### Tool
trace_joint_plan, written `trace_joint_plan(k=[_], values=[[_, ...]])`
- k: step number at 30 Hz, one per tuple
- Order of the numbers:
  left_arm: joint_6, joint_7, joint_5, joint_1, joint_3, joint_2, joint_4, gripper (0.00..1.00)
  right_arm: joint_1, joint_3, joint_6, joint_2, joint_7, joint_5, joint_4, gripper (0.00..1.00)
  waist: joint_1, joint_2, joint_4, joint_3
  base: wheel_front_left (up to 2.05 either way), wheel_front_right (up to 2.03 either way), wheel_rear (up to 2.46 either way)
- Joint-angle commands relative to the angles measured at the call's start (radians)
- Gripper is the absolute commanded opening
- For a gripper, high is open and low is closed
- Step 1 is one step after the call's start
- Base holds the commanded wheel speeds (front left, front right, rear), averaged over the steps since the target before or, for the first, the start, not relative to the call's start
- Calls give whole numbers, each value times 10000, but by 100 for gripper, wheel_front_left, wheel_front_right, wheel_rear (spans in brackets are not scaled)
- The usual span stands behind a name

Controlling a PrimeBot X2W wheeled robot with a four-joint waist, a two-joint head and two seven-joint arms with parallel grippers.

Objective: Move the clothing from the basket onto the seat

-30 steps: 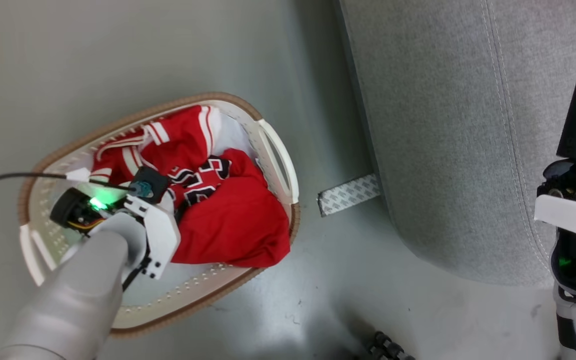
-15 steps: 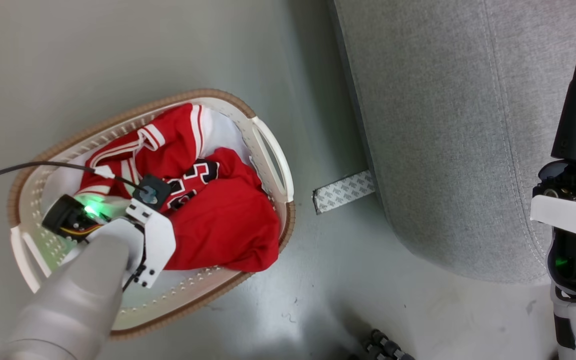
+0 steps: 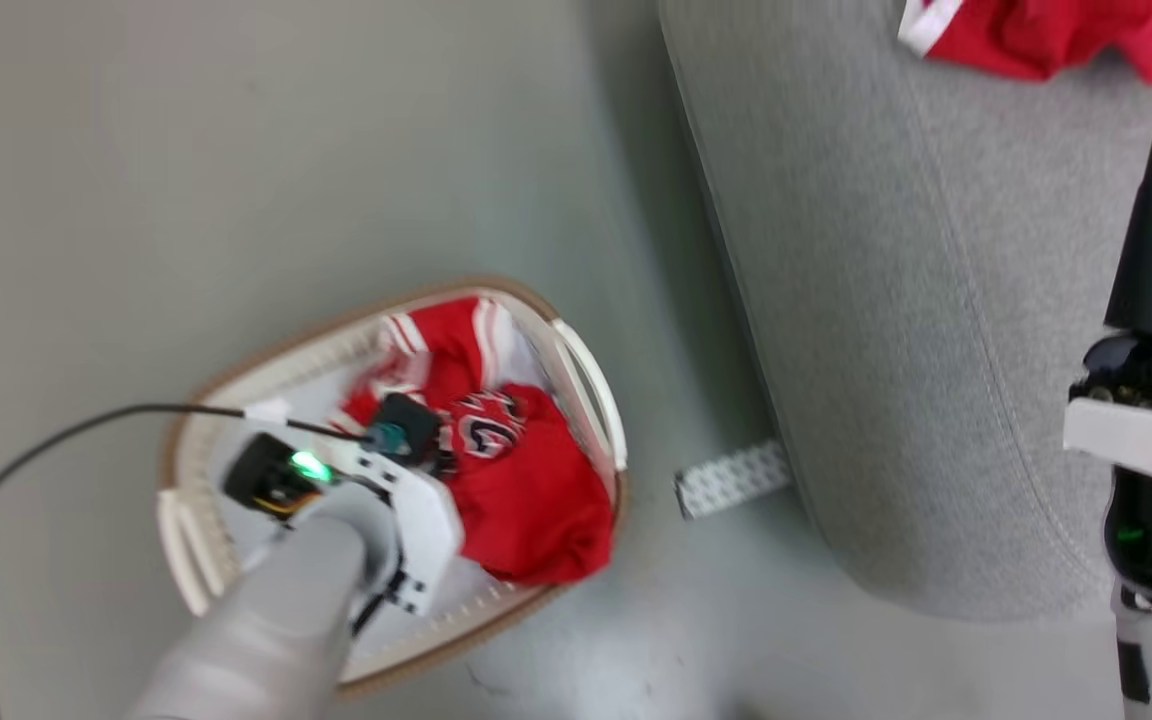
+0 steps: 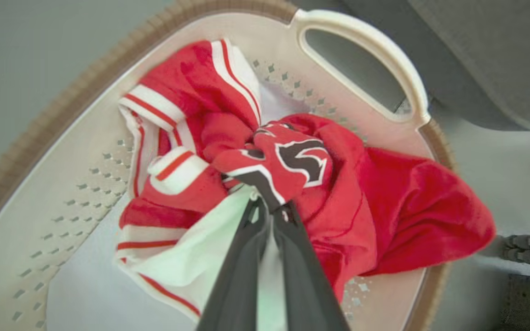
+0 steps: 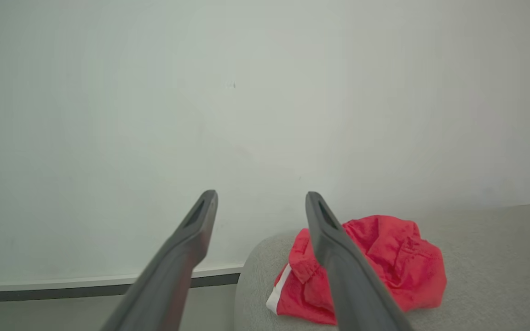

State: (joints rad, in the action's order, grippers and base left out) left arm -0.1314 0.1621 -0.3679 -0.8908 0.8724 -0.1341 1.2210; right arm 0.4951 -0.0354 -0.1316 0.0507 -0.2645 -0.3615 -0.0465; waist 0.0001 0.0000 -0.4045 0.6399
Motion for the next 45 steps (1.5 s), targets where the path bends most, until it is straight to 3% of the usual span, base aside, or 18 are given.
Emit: trace_joint_plan(k=[1,10,20,30,45], values=[[25,168,-142,194,16,72,-75,0,-224,-53,18,3,6,84,80,100,-1,0,643,-1002,0,0,0],[24,929,-1408,763,247,574,-1350,0,-1047,-116,18,318,6,421,639,100,-1,0,1839,-3237,0,0,0],[24,1025,-2126,1193,-377,432,-3825,0,-2088,487,18,462,7,21,1419,100,-1,0,2694,-5037,0,0,0],[77,795,-2783,1086,-1202,121,-6140,0,-2799,1058,18,542,7,-334,1850,100,-1,0,3163,-5955,0,0,0],[824,-113,-3110,1535,-1341,-460,-8292,0,-2879,2085,18,608,7,-404,1961,100,-1,0,3437,-6216,0,0,0]])
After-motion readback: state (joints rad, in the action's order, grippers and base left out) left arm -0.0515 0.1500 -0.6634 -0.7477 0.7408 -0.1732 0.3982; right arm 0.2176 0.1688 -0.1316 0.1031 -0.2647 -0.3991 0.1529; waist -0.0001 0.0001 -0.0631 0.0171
